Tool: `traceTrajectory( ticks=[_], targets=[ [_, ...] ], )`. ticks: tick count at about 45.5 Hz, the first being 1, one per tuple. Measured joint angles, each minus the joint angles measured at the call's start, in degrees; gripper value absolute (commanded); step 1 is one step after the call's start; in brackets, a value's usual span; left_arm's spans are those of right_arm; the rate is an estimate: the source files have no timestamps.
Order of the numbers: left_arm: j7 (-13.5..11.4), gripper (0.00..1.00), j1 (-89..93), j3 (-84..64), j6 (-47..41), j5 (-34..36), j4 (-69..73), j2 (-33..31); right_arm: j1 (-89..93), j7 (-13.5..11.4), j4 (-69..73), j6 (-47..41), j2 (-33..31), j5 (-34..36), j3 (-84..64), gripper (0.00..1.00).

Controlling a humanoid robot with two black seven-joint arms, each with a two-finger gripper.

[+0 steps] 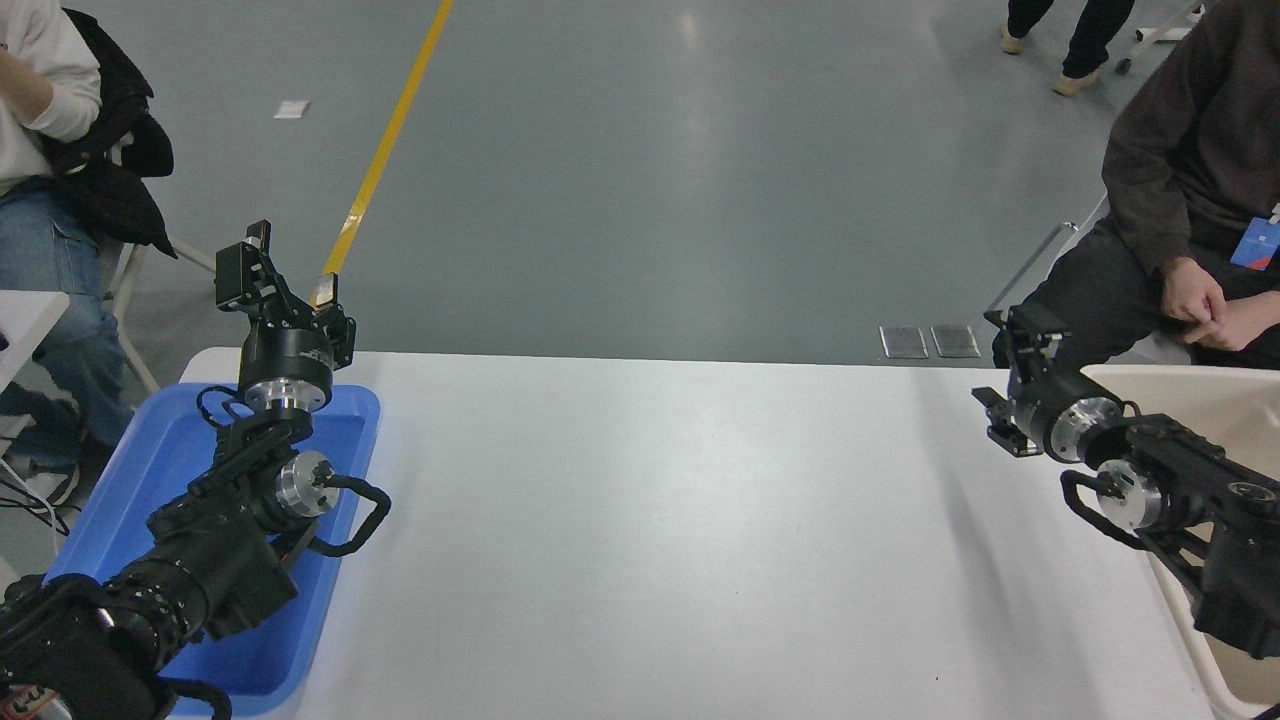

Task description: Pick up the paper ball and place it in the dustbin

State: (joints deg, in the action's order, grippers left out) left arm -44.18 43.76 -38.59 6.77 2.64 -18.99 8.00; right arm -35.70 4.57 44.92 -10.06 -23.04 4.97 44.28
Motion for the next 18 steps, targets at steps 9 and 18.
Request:
traceTrajectory(
  ticks=[9, 18],
  targets=[
    [0.0, 1.0, 0.0, 0.0, 0.0, 0.0, 0.0, 0.0, 0.7, -0.2, -7.0, -9.3, 4.1, 10.3, 2.0, 1.0],
    [0.0, 1.0, 0.0, 0.0, 0.0, 0.0, 0.0, 0.0, 1.0, -0.4, -14.8, -16.5, 6.6, 14.4, 2.4, 1.0]
  ],
)
